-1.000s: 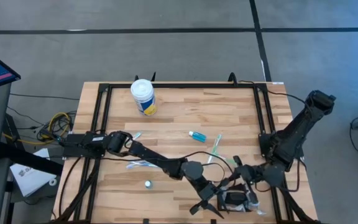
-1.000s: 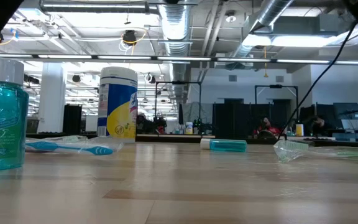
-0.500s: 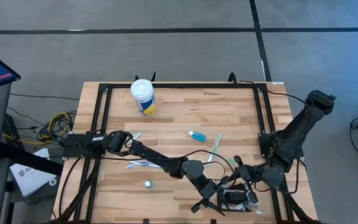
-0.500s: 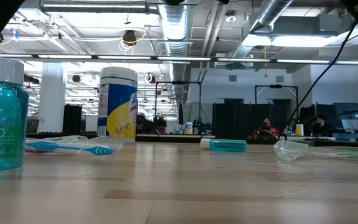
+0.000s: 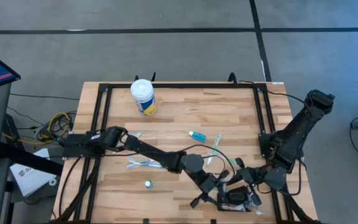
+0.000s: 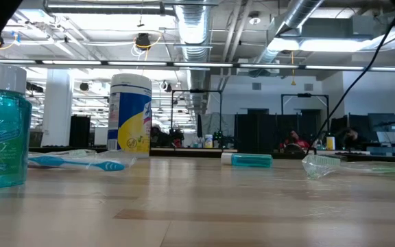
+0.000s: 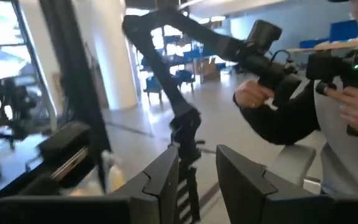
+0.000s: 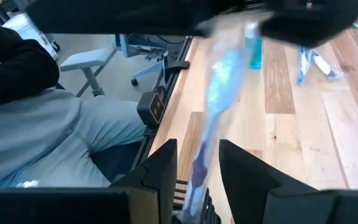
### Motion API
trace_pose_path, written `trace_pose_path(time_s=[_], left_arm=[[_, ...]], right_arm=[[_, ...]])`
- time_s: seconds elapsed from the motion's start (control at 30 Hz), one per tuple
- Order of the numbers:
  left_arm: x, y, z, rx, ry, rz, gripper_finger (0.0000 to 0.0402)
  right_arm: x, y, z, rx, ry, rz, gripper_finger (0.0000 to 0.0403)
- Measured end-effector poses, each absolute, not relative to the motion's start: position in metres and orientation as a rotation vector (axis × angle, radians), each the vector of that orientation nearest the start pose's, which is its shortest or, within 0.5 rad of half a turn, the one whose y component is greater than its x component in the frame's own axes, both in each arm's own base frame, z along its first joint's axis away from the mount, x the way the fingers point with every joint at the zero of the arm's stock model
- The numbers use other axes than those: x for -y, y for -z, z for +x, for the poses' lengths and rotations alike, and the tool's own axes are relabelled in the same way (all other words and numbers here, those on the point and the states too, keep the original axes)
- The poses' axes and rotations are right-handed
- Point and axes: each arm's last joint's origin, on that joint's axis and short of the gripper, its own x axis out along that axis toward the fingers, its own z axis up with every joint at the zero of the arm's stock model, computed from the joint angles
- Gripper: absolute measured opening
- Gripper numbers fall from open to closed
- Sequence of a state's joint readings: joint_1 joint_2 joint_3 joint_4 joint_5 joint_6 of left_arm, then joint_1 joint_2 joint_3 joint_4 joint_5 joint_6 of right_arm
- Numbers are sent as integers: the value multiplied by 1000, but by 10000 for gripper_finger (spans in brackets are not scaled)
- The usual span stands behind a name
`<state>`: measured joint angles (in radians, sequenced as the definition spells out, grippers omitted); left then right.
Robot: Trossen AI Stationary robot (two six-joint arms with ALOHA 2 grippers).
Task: Pick & Place toothbrushing station
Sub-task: Put the left green toothbrush into the wire organizer
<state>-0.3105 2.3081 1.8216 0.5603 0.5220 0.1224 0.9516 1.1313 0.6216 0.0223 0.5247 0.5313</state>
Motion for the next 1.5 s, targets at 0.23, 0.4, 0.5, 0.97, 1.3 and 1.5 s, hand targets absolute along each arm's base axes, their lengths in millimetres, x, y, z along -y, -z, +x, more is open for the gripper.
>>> trace_pose_path(time_s=[0.23,0.4,0.5,0.97,1.3,1.5], left_arm=[[178,-239,497,89,830,96,99],[202,-212,496,146,873,97,95],[194,-226,498,199,817,110,95],[160,-229,509,156,761,6,95],[151,-232,489,-7,819,-59,95],[136,-244,450,-85,662,-64,95]], right_arm=[[-178,-232,151,-453,-286,187,111],[-175,-231,154,-461,-269,180,111],[-176,-231,152,-464,-276,189,111],[-171,-227,153,-494,-216,193,111],[-171,-227,153,-493,-215,194,111],[-166,-234,153,-471,-207,217,111]])
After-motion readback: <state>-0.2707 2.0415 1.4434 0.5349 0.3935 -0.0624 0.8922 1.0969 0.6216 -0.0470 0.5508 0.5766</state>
